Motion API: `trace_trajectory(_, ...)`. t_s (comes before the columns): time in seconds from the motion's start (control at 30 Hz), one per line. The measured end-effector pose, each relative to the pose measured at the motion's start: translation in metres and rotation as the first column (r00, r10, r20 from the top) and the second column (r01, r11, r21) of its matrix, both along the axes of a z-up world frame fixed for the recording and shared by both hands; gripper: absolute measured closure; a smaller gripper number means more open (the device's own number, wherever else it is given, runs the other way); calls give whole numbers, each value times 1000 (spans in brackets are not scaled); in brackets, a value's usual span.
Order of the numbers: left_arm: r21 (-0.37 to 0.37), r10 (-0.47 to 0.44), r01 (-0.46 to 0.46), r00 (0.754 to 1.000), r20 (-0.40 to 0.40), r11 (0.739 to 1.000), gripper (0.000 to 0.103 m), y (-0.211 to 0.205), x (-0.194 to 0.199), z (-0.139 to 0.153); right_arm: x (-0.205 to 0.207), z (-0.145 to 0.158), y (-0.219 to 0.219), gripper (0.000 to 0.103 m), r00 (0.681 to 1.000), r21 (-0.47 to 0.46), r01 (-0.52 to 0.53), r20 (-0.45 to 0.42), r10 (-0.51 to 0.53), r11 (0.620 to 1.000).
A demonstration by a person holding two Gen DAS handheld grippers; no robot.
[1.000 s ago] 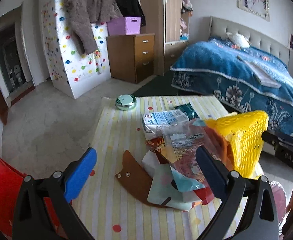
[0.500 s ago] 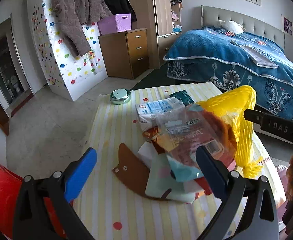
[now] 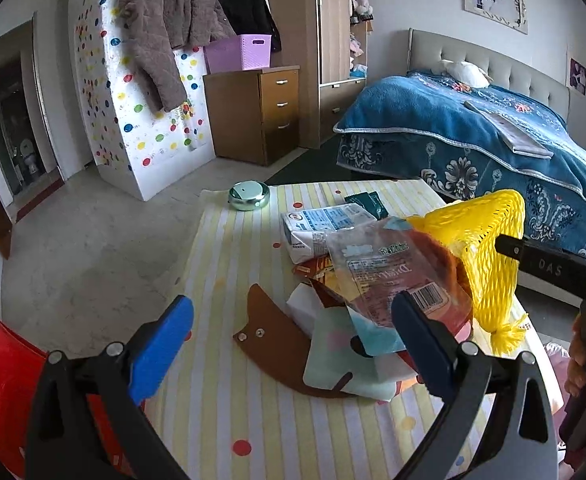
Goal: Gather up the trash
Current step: 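Reach the right tool to the yellow mesh net and grasp it, then grasp the clear plastic bag with the left tool while right holds net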
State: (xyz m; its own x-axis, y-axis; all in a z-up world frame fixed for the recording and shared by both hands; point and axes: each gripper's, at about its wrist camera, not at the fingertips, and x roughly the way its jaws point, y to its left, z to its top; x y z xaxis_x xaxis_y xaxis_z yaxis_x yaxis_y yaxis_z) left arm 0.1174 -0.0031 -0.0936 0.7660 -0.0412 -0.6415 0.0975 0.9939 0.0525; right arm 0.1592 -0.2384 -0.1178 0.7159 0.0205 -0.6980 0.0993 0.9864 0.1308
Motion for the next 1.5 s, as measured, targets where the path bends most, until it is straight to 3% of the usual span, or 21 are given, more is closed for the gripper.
trace_trajectory(0.1, -3, 0, 0, 1000, -7, 1000, 7, 0, 2, -2, 7, -4, 3, 57, 1000, -22, 1, -15, -1, 1000)
trace_trajectory(0.13, -7, -2, 2, 1000, -8, 1000, 7, 0, 1, -2, 7, -5, 4, 71, 1000, -25, 3, -23, -3, 1000)
trace_trajectory(0.17, -7, -3, 3, 1000, -9, 1000, 7, 1, -1, -2, 6, -5, 3, 95, 1000, -23, 7, -28, -7, 1000)
trace_trajectory(0.43, -10, -43, 42, 999, -24, 999, 7, 3, -26, -8, -53, 31, -28, 95, 996, -68, 80, 49, -77, 994)
trace_trajectory(0.5, -18, -57, 56, 998, -37, 998, 10, 1, -31, -12, -73, 36, -38, 95, 994, -83, 102, 51, -98, 991)
trace_trajectory(0.63, -52, -81, 77, 994, -78, 996, 28, -5, -28, -19, -92, 29, -41, 95, 996, -67, 80, 32, -78, 995)
trace_trajectory(0.77, -67, -107, 101, 989, -100, 993, 41, -15, -18, -22, -92, 20, -35, 95, 999, -41, 43, 21, -42, 998)
trace_trajectory(1.13, -98, -115, 99, 977, -178, 990, 41, -27, 21, -41, -70, -1, -20, 95, 1000, -39, -8, -20, 7, 999)
trace_trajectory(1.33, -174, -150, 109, 959, -240, 979, 42, -27, 34, -53, -66, -7, -20, 94, 999, -38, -13, -37, 11, 999)
trace_trajectory(1.5, -231, -169, 112, 955, -245, 966, 77, -25, 36, -51, -67, -6, -21, 94, 999, -38, -14, -37, 12, 999)
